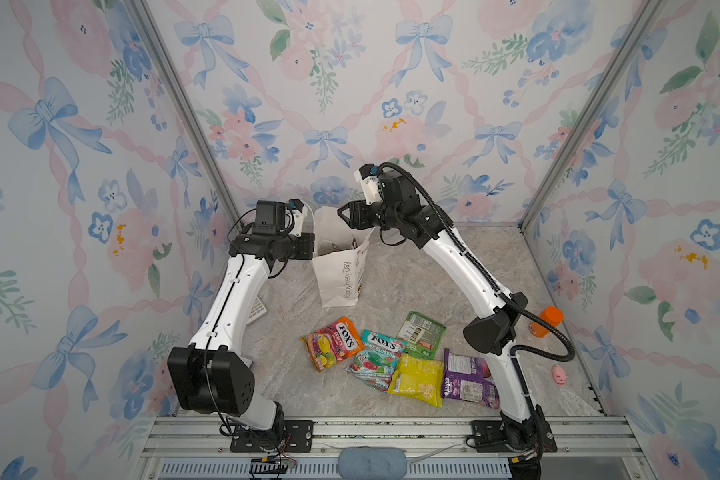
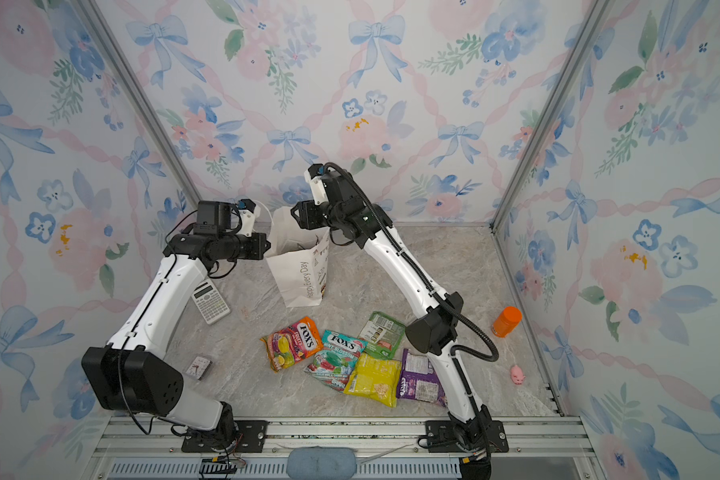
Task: Place the snacks into the paper bag
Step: 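Lower the purple berries bag into the white bag and open the right gripper, then move the right gripper back toward the second purple bag near the robot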
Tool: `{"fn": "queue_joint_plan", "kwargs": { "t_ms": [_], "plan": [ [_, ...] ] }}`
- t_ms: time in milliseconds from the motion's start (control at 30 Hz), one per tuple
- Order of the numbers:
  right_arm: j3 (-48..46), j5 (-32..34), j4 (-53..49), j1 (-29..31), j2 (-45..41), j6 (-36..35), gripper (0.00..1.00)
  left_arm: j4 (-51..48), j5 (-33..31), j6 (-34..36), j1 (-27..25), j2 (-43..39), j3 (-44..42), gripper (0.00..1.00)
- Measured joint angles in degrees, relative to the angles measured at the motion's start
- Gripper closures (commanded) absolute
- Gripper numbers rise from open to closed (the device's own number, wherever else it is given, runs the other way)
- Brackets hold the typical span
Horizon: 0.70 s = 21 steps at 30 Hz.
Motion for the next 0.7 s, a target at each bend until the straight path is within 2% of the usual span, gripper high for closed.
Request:
{"fn": "queue_joint_plan", "kwargs": {
  "t_ms": [100, 233, 467, 700],
  "plan": [
    [-1.7, -2.08, 1.44, 0.0, -0.68, 0.44, 0.35, 0.04, -0.02, 0.0, 0.0, 0.0, -0.02, 1.0],
    [-9.01, -5.14, 3.65, 0.0, -4.46, 1.03, 0.33, 0.04, -0.02, 0.0, 0.0, 0.0, -0.02, 1.0],
    [-25.99, -10.03, 10.78, 0.46, -16.09, 1.49, 0.23, 0.04, -0.04, -0.02, 0.0, 0.0, -0.04, 1.0],
    [-40.09, -12.26, 18.47, 0.72, -27.04, 1.2, 0.2, 0.04, -0.04, 0.0, 0.0, 0.0, -0.04, 1.0]
  ]
}}
